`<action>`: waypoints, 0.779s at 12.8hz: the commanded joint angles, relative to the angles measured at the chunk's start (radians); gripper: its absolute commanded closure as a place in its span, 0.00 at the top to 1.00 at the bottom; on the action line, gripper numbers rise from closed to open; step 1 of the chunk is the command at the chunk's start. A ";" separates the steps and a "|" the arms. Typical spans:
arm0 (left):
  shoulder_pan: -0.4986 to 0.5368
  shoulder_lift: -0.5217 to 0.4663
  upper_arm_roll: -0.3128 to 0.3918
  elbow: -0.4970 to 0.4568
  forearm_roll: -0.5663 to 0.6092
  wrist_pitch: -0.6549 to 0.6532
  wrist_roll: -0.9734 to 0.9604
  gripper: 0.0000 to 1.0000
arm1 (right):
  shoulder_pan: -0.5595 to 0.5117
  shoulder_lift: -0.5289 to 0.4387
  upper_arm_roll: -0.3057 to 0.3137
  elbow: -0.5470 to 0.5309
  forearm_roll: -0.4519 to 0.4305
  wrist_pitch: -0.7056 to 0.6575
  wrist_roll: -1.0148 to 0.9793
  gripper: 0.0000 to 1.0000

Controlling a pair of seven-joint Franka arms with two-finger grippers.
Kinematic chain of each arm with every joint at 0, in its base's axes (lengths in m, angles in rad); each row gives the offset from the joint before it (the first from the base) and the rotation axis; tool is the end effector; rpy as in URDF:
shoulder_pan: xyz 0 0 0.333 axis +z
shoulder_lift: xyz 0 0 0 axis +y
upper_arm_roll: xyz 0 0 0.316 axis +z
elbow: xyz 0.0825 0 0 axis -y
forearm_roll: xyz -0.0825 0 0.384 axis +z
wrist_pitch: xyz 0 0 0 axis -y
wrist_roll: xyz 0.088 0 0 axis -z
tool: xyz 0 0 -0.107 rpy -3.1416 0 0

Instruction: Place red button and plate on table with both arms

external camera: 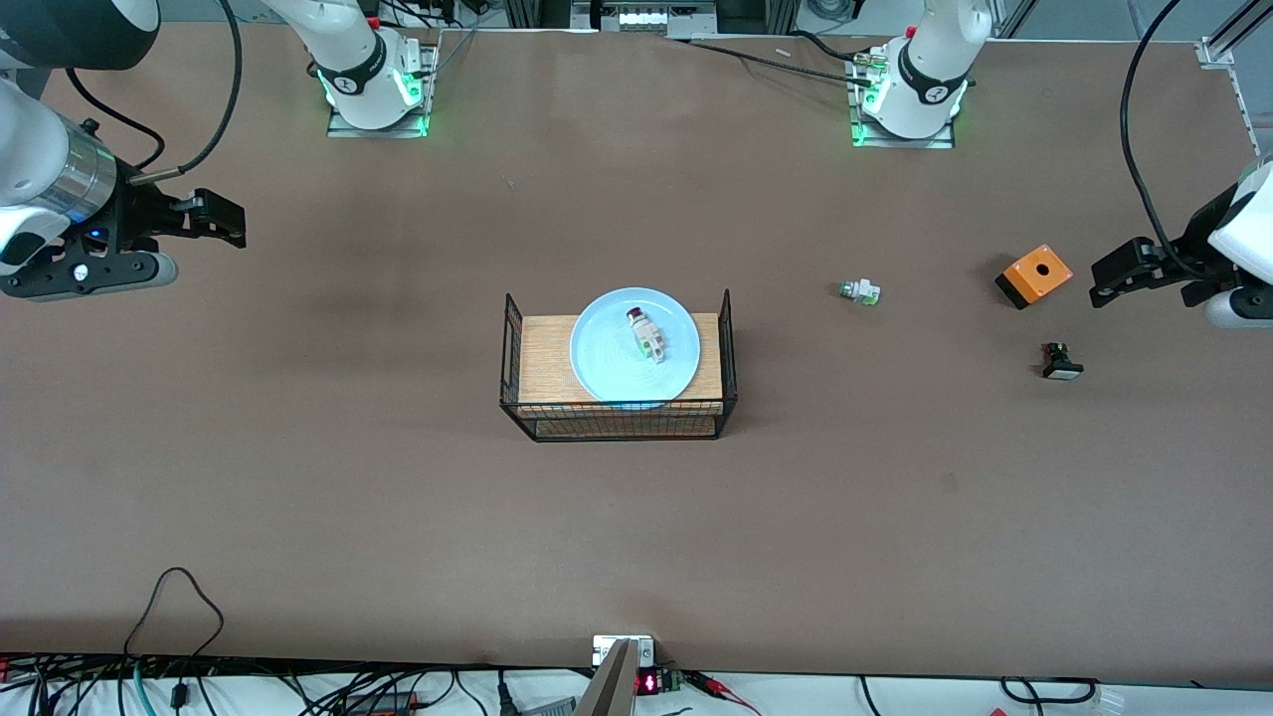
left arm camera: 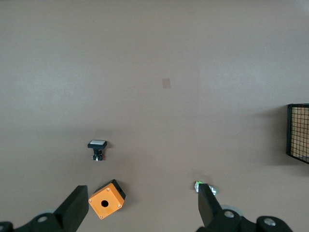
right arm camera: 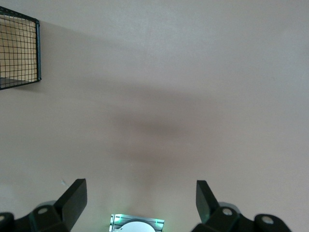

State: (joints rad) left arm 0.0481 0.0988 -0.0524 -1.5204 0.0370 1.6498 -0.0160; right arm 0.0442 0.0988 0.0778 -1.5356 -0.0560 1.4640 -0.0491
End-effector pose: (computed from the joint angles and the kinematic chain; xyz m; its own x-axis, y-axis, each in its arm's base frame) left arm 0.5920 0.0027 0.5990 0.9995 0.0092 0.0312 0.0102 -0.9995 -0.0313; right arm 0.5671 0.0609 0.5772 0.9716 0.1634 -0.1713 0.1726 -0.9842 0.0398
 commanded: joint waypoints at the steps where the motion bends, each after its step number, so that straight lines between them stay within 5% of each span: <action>1: 0.001 -0.014 -0.004 0.011 -0.012 -0.045 0.013 1.00 | -0.003 0.001 0.002 0.014 0.004 -0.005 -0.011 1.00; 4: -0.008 -0.017 -0.033 0.014 -0.014 -0.053 0.017 1.00 | -0.003 0.001 0.002 0.014 0.002 -0.004 -0.011 1.00; 7: -0.008 -0.016 -0.159 0.011 -0.016 -0.077 0.010 1.00 | -0.003 0.001 0.002 0.014 0.004 -0.005 -0.011 1.00; 10: 0.001 -0.011 -0.182 0.020 -0.176 -0.117 0.020 1.00 | -0.003 0.001 0.002 0.015 0.005 -0.004 -0.011 1.00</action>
State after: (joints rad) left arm 0.0324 0.0863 -0.2398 -1.5171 -0.0472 1.5609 -0.0196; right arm 0.0440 0.0988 0.0778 -1.5351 -0.0560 1.4641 -0.0491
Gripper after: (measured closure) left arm 0.000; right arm 0.000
